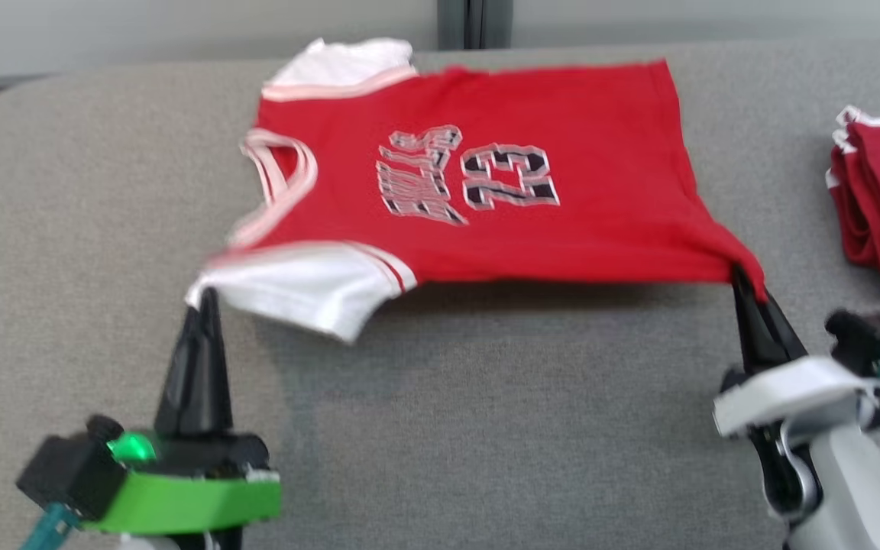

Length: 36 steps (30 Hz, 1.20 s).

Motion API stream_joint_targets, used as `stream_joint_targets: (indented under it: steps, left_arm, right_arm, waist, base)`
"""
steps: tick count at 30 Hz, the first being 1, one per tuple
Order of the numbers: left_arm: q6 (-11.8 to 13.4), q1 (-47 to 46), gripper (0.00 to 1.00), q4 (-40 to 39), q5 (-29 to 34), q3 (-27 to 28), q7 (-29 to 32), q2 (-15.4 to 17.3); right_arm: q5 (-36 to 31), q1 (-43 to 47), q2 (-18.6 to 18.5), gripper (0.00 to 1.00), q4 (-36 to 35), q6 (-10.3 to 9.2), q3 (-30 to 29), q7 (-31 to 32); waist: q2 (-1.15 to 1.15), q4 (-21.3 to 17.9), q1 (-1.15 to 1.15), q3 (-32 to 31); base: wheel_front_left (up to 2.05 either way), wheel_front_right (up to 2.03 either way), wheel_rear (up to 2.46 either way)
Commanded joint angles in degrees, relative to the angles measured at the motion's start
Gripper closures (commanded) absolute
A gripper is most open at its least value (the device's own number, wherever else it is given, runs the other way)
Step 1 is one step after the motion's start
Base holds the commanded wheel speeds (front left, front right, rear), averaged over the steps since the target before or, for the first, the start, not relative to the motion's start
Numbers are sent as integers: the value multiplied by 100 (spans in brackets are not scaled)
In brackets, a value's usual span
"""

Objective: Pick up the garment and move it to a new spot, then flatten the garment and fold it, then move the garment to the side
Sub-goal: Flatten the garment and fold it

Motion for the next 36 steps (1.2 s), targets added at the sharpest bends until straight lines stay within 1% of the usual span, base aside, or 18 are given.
stream_joint_targets:
  steps: [1,7,11,13,20,26,31,36]
  left_arm:
    - [-10,261,100,-42,-53,-76,-16,-25]
    - [-10,813,100,-45,-135,-210,-16,9]
    - [-10,948,100,128,-206,-387,3,105]
    - [-10,943,100,247,-238,-441,2,155]
    - [-10,666,100,699,-252,-556,-8,183]
    - [-11,254,100,949,-207,-533,-12,180]
    - [-11,-413,100,1159,-97,-613,-14,249]
    - [-11,-1302,100,1614,-40,-642,-15,322]
  right_arm:
    - [20,366,67,100,-218,0,-119,79]
    - [186,1463,303,100,-1036,-1,-389,622]
    - [140,1765,408,100,-1246,0,-535,855]
    - [117,1802,464,100,-1237,0,-570,943]
    - [116,1588,538,100,-956,0,-525,1010]
    - [164,1320,567,100,-714,0,-460,888]
    - [169,960,569,100,-574,0,-380,844]
    - [97,472,553,100,-388,0,-340,819]
  waist:
    - [0,112,0,-686]
    - [0,195,0,-868]
    - [0,214,0,-875]
    - [0,212,0,-847]
    - [0,172,0,-640]
    - [0,114,0,-425]
    - [0,26,0,-182]
    - [0,-104,0,144]
  base:
    - [0,0,0]
    - [0,0,0]
    - [0,0,0]
    - [0,0,0]
    - [0,0,0]
    - [0,0,0]
    - [0,0,0]
    - [0,0,0]
